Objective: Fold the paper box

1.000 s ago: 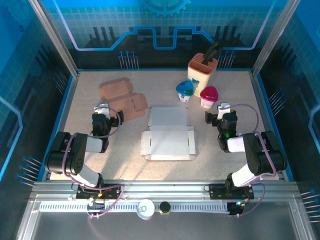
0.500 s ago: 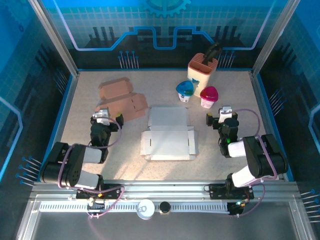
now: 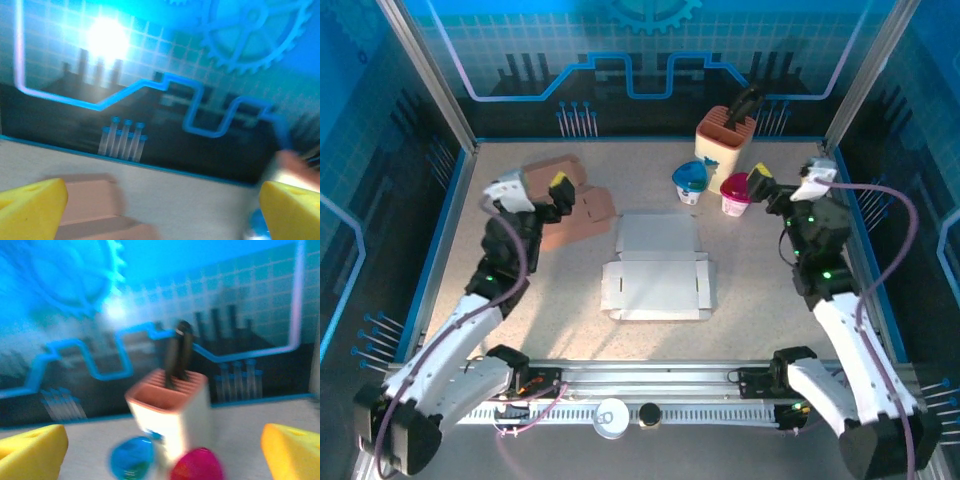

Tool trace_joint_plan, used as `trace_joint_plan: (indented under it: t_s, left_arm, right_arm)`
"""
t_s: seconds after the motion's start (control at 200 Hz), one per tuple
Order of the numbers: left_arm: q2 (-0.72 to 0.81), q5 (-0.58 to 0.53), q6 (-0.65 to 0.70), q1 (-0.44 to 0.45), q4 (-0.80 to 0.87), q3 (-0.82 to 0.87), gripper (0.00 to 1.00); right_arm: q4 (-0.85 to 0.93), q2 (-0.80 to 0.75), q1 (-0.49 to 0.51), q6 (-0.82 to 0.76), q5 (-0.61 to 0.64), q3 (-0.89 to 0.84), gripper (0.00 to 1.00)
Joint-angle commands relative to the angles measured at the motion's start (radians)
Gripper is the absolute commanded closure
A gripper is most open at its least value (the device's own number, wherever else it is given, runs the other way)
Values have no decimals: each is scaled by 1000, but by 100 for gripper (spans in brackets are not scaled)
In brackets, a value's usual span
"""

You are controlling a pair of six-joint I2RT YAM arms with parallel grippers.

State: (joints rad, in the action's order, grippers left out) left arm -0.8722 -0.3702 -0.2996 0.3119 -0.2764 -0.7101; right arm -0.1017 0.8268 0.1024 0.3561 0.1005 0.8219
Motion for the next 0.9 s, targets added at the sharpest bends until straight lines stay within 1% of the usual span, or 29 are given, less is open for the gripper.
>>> trace_joint_plan:
  t_s: [0.0,0.03,0.06,0.115,0.155,0.2,0.245,0.31,0.375,0.41,0.495,0.585,0.625,0.67,0.725,0.795,0.895]
  left_arm:
    - [-58,341,-422,-60,461,-77,5]
    - [-89,379,-469,-38,540,-116,15]
    - [-115,383,-514,2,618,-141,21]
    - [-127,361,-615,90,717,-134,24]
    - [-106,348,-684,160,703,-81,28]
    - [-70,294,-767,252,688,-12,32]
    - [-42,232,-841,341,673,47,32]
    - [-33,182,-915,436,659,103,32]
    - [-54,169,-936,492,641,127,31]
    - [-71,157,-937,514,652,125,30]
    - [-109,156,-896,523,668,108,29]
    - [-146,129,-824,509,732,56,28]
    - [-159,166,-790,484,722,49,28]
    - [-170,227,-755,441,678,57,27]
    - [-180,286,-726,389,624,72,27]
    - [-194,333,-692,341,567,88,29]
    - [-240,391,-652,285,510,89,34]
  right_arm:
    - [334,-31,-56,289,-375,3,0]
    - [423,-31,-40,314,-372,39,0]
    - [533,-32,-6,322,-339,82,1]
    - [698,-44,75,341,-243,138,4]
    - [760,-64,131,373,-194,138,6]
    - [780,-93,196,421,-164,104,12]
    - [786,-113,263,484,-133,65,16]
    - [769,-116,355,555,-105,-35,20]
    - [756,-104,434,607,-71,-99,20]
    - [743,-101,460,633,-62,-129,20]
    - [703,-110,490,670,-42,-191,20]
    - [663,-101,482,642,-41,-220,20]
    - [648,-83,469,606,-52,-220,20]
    - [615,-60,434,544,-93,-224,20]
    - [571,-35,364,478,-158,-234,20]
    - [491,8,228,377,-287,-259,21]
    - [377,111,48,289,-469,-285,23]
